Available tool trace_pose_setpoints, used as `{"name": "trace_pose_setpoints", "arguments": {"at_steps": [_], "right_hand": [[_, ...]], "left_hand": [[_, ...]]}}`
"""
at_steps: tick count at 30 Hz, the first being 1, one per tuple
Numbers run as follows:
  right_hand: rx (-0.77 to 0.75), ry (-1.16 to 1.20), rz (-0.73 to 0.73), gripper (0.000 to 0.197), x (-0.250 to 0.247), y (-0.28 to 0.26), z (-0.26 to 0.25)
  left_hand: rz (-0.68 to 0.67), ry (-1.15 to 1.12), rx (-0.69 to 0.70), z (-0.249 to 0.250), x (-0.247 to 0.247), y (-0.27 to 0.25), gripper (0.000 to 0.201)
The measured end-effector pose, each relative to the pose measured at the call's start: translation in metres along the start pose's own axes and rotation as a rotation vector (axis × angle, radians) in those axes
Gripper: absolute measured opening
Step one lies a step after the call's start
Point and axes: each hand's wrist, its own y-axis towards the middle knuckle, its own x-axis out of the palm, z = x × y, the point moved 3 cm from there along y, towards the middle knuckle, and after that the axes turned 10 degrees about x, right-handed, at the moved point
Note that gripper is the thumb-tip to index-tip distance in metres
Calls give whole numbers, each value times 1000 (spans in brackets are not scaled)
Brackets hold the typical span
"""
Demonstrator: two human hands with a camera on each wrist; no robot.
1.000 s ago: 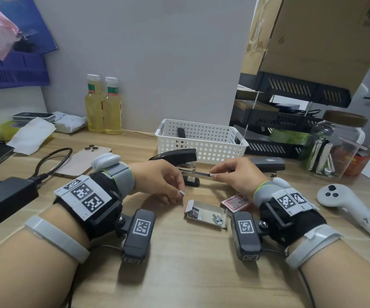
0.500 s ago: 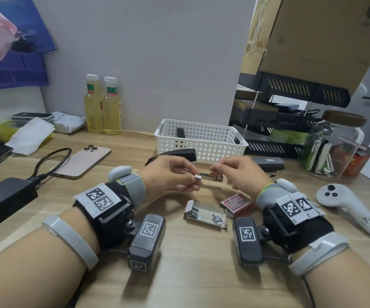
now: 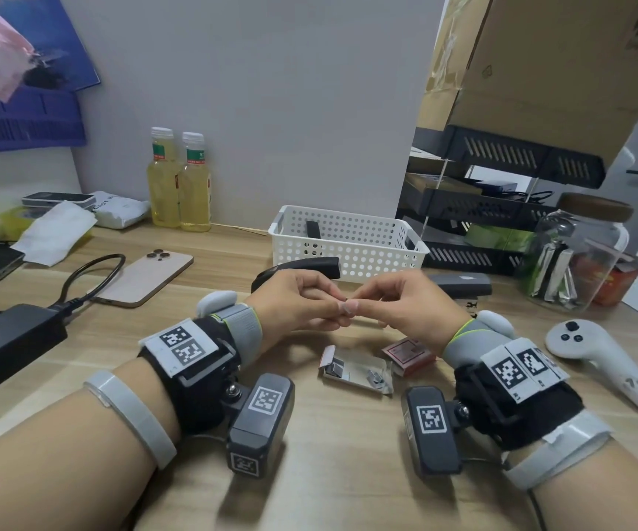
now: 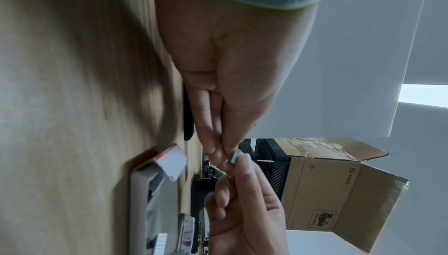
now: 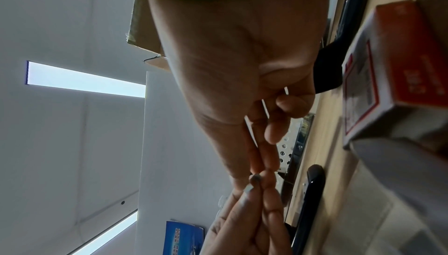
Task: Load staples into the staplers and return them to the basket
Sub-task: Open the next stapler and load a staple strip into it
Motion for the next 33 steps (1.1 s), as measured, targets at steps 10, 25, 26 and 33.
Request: {"name": "trace_pose_setpoints", "arguments": {"at_steps": [10,25,26,33], "right_hand": [[-12,52,221,6,-13,4,0],[113,-234,165,10,-5,29,18],[114,-233,167,10,-5,29,18],[135,-253,173,11,-7,30,21]], "left_hand": [[-32,30,-55,-2,0,4,23],[-310,323,-51,-7,-4,4,10],[-342,331,-52,-6,-3,3,10],[-532,530,-42,6,1,-4,11]]}}
